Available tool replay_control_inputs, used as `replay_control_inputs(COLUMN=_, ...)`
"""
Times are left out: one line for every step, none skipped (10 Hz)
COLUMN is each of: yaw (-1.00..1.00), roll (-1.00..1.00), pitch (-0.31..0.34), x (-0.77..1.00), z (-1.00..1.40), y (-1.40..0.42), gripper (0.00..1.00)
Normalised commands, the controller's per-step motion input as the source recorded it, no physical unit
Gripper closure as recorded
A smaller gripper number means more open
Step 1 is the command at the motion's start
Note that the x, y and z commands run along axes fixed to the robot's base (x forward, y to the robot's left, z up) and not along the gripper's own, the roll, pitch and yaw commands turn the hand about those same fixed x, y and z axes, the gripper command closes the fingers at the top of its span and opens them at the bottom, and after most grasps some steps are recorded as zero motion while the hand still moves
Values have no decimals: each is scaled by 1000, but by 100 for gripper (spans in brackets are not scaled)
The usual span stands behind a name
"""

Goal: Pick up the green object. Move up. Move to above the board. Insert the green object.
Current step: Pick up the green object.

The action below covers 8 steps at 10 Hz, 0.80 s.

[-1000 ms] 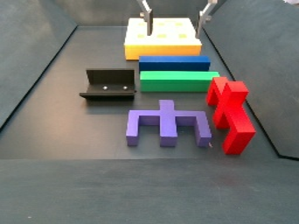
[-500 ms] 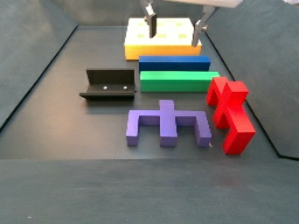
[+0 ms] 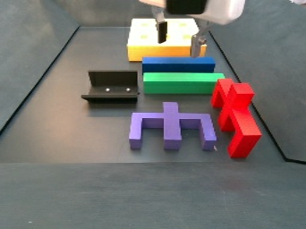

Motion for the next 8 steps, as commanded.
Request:
replay_control_inputs(yaw=-954, roll=0, pitch=0, x=-31, z=-217, y=-57, gripper=0)
replay_control_inputs(yaw=-934, roll=0, pitch=0, x=-74, z=-194, y=-54, gripper=0)
replay_control_inputs(yaw=-920, roll=0, pitch=0, x=-114, z=-174, y=-34, gripper=0)
replay_control_inputs(yaw=-880, roll=0, pitch=0, x=-117, z=-149, y=-23, gripper=0)
replay_control_inputs(yaw=-629, roll=0, pitch=0, x=-49, z=-77, y=0, gripper=0)
replay_control_inputs(yaw=-169, roll=0, pitch=0, x=0, z=-111, y=0, gripper=0)
replay_control_inputs(yaw=-200, roll=0, pitch=0, x=-31, z=-157, y=0, gripper=0)
replay_control_inputs(yaw=-220, roll=0, pitch=0, x=-117, z=-226, y=0, gripper=0)
